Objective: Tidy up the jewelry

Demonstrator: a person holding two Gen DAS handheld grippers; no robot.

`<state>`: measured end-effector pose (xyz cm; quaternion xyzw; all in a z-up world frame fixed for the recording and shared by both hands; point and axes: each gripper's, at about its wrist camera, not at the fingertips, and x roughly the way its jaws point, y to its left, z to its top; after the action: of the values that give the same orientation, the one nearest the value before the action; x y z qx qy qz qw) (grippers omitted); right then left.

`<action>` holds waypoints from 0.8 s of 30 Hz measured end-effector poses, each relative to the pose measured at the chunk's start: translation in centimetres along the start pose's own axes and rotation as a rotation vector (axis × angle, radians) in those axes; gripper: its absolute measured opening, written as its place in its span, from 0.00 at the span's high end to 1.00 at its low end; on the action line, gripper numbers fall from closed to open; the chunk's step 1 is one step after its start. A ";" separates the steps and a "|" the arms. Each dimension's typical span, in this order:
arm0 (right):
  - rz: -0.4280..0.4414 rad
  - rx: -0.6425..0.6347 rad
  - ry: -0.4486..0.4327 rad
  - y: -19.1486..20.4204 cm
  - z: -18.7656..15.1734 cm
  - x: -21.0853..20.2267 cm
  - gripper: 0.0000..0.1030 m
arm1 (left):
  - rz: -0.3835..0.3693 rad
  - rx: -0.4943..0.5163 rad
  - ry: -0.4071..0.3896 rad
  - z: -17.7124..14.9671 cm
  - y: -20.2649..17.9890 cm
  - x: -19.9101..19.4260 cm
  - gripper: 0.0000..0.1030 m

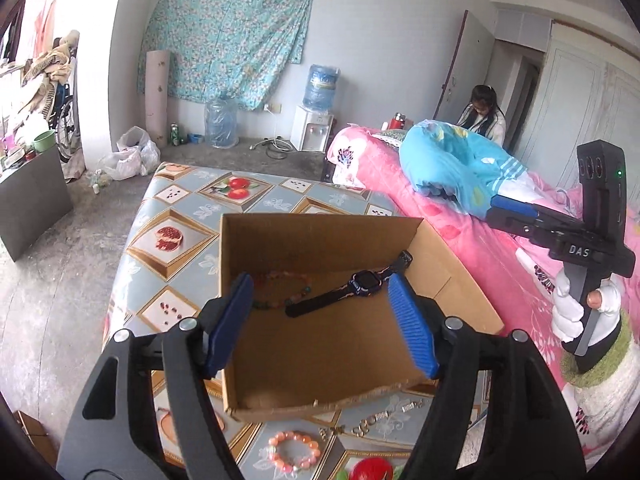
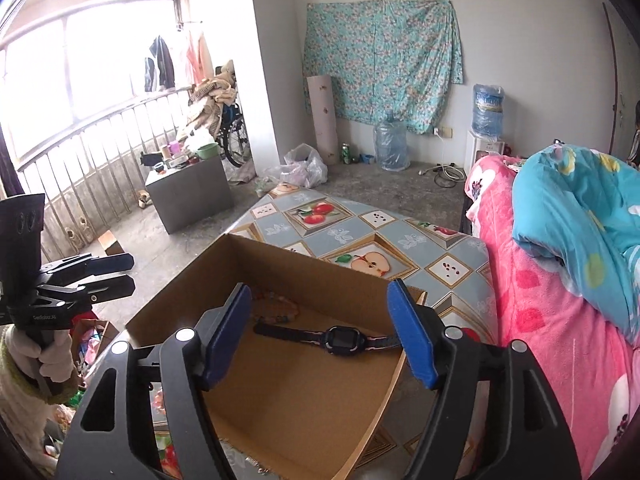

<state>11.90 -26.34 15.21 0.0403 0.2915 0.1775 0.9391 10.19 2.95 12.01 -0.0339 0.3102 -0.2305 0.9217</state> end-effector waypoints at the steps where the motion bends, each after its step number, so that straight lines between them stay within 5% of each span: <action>1: 0.018 0.006 -0.014 0.4 -0.9 -0.9 0.30 | 0.015 -0.006 -0.007 -0.9 0.3 -0.8 0.32; 7: -0.006 -0.029 -0.006 3.7 -8.1 -4.1 0.19 | 0.127 -0.066 0.040 -7.1 2.0 -2.5 0.22; 12: -0.058 0.089 0.186 3.5 -14.3 -2.2 0.18 | 0.238 -0.085 0.206 -12.5 2.8 -0.4 0.21; 24: -0.215 0.250 0.318 0.6 -21.0 0.9 0.18 | 0.283 -0.005 0.351 -18.6 0.2 3.1 0.21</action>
<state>0.59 -26.08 -2.50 0.0965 0.4584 0.0432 0.8824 1.49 3.23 -4.73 0.0482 0.4682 -0.1004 0.8766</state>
